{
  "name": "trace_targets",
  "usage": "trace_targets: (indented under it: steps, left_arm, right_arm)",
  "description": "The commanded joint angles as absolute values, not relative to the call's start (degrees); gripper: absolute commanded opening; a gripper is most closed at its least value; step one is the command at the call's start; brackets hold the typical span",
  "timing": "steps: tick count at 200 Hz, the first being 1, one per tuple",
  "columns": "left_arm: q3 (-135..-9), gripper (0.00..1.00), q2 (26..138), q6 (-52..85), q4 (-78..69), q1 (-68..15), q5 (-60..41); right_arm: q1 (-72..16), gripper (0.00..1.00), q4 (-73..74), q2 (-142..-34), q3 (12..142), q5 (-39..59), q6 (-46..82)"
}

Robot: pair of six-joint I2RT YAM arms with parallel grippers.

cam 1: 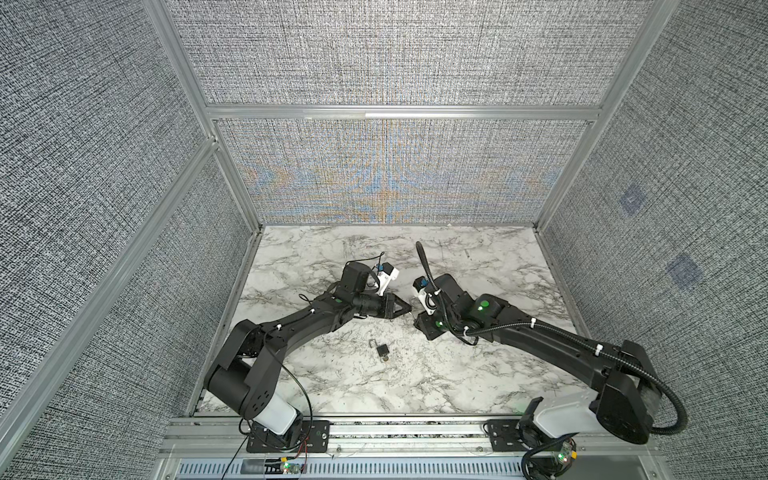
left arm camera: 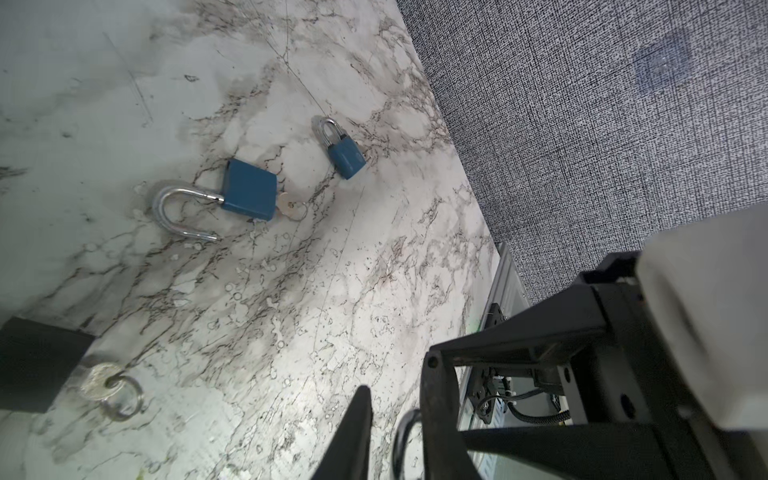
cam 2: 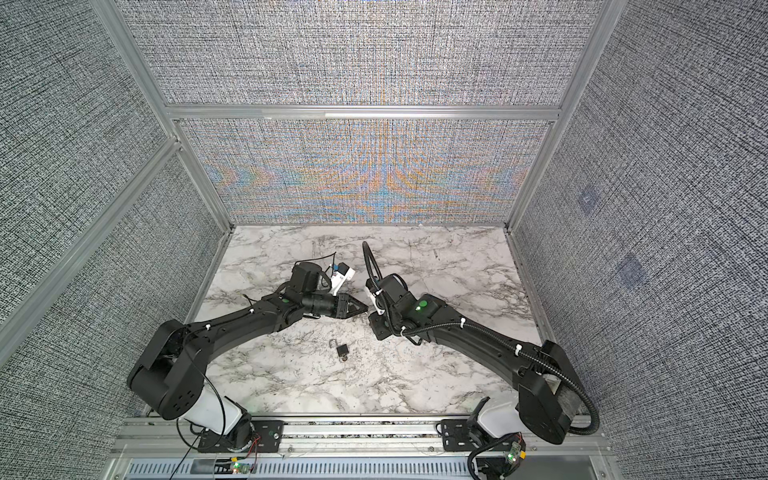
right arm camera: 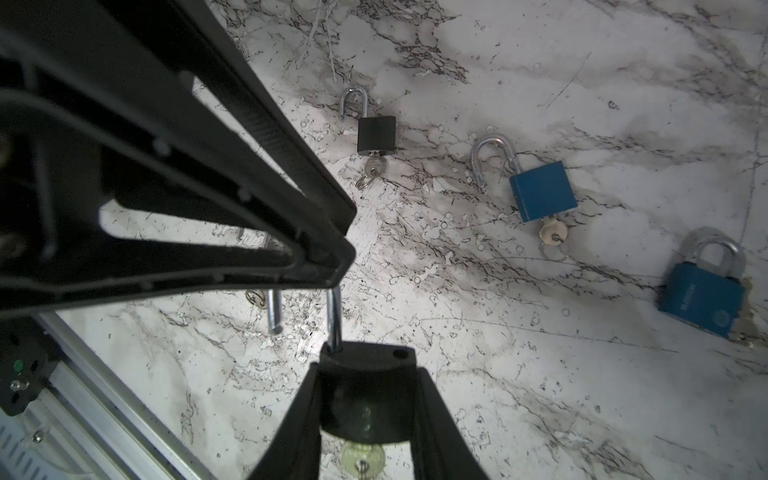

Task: Lock with the key

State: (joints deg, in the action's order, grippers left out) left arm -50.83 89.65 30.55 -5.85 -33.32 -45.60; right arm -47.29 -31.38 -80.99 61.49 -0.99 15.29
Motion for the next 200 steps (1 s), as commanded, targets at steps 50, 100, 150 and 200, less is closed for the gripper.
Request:
trace_targets:
  steps: [50,100,150,200]
  left_arm:
    - [-49.59,0.22,88.53,29.31,-7.11,-33.42,-48.24]
    - [-49.33,0.2,88.2,29.27,-7.47,-33.49,-49.82]
    - [-49.38,0.18,88.68,29.18,-7.39,-33.75,-50.26]
    - [-49.64,0.14,89.22,29.18,-7.21,-33.88,-50.29]
  right_arm:
    - [-47.29,0.27,-32.04,-80.77,61.96,-1.36,15.83]
    - [-47.28,0.27,-32.08,-80.96,62.14,-1.58,15.76]
    - [-47.29,0.27,-32.17,-81.01,62.31,-1.67,15.8]
    - [-47.29,0.27,-32.37,-80.74,62.68,-1.67,15.73]
